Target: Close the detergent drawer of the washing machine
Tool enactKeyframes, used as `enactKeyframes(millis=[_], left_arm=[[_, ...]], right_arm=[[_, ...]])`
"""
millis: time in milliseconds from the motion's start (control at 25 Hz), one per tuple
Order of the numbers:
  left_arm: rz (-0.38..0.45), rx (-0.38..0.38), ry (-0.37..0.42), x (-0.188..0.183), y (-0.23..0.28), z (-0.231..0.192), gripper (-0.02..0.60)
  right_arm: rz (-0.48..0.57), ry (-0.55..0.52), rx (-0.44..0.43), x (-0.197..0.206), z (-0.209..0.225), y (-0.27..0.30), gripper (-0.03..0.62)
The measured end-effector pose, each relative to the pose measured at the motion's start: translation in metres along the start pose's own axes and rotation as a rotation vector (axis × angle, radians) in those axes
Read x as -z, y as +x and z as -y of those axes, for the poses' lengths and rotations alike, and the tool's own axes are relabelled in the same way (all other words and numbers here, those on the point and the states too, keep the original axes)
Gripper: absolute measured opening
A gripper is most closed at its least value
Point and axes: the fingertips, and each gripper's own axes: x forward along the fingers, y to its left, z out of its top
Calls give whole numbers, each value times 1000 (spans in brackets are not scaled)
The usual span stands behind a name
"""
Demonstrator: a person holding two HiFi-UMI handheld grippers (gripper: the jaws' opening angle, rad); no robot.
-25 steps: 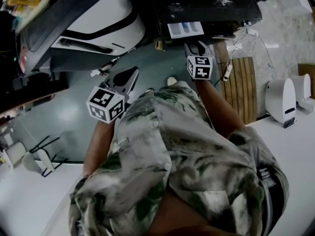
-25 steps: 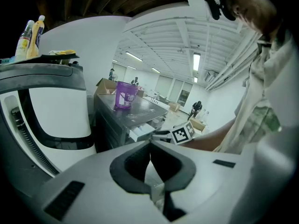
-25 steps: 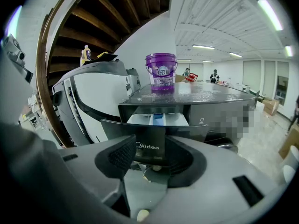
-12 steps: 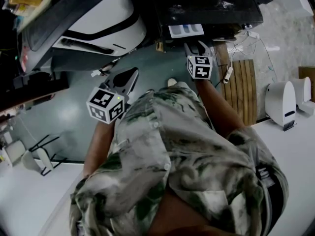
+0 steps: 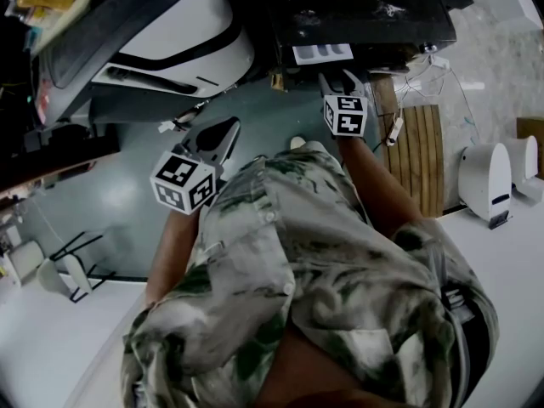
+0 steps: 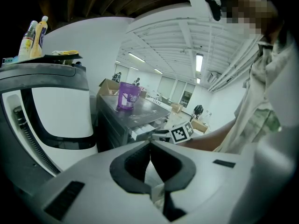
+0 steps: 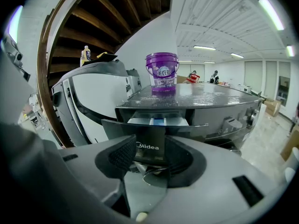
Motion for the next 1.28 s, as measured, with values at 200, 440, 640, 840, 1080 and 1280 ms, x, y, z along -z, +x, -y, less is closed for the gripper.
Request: enactKeyframes(millis=[200,440,640,840,1080,1280], left_arm=[[2,1,2,-2,1,0,25],[2,-4,1,-4,2,-1,25],[3,-14,-1,-4,0,-3,25],[4,-24,-5,-4,-1,-4,25],[5,-33,-9,-5,-2,-6,25],[5,-40,-12,-5,-2,-7,25]], right_arm=[[2,-1,-4,-3,1,3,206],[0,-4,-10,-7,1,7,205],[2,-7,-12,-8,2,11,204],[4,-11,-16,-11,3,15,204],[1,-16,-20,-14,4,20,204],[-1,-19,-23,-16,4,24,204]])
